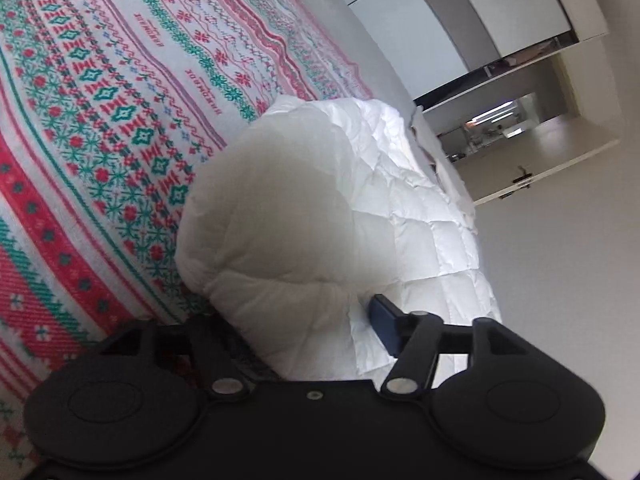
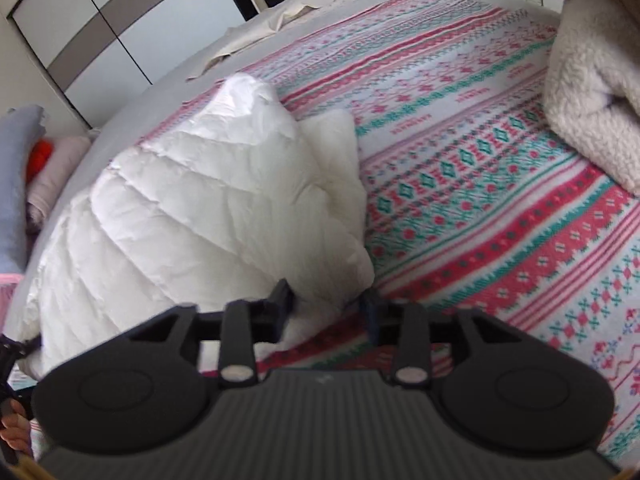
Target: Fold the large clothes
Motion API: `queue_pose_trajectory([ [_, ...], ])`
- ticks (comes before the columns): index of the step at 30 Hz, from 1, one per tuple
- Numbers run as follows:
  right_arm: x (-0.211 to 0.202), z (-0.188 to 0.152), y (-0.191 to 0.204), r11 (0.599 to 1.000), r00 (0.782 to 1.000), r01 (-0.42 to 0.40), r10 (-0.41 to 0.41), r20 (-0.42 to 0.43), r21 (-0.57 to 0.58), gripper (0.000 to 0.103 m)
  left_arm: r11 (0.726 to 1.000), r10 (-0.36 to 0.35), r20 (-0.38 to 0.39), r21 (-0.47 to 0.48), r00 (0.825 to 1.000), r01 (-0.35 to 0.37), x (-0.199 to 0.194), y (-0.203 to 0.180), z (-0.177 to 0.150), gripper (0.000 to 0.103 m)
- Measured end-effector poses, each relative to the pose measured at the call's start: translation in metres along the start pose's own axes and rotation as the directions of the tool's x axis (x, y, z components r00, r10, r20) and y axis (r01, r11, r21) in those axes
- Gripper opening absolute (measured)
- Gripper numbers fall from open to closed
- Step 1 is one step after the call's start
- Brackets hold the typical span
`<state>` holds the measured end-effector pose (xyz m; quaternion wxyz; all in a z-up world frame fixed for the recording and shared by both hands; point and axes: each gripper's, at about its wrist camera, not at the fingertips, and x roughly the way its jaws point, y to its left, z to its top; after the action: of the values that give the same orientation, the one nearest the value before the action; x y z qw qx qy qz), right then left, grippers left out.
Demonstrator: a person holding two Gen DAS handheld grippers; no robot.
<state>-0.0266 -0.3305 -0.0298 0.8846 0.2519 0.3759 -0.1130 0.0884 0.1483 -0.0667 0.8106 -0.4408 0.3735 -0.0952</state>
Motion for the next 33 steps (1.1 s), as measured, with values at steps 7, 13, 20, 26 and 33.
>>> queue_pose_trajectory([
  [7, -0.05, 0.018, 0.003, 0.992, 0.947, 0.119, -0.125, 0.297, 0.04, 0.074, 0.999, -0.037, 0.059, 0.005, 0.998, 0.037, 0.015, -0.015, -0.007, 0.087],
  [13, -0.052, 0.017, 0.059, 0.996, 0.896, 0.038, 0.002, 0.444, -0.081, 0.068, 1.0, 0.013, 0.102, -0.012, 0.995, -0.012, 0.025, -0.027, -0.008, 0.083],
  [20, -0.011, 0.006, 0.145, 0.947, 0.902, -0.146, 0.247, 0.355, -0.288, 0.031, 0.996, 0.09, 0.135, -0.033, 0.987, -0.086, 0.04, -0.039, -0.013, 0.066],
  [26, 0.032, 0.002, 0.183, 0.929, 0.934, -0.254, 0.307, 0.18, -0.268, 0.013, 0.993, 0.118, 0.141, -0.029, 0.983, -0.115, 0.042, -0.039, -0.01, 0.05],
  [33, 0.067, 0.002, 0.183, 0.933, 0.948, -0.295, 0.312, 0.057, -0.207, 0.013, 0.986, 0.101, 0.207, 0.108, 0.973, -0.126, 0.033, -0.05, -0.008, 0.03],
])
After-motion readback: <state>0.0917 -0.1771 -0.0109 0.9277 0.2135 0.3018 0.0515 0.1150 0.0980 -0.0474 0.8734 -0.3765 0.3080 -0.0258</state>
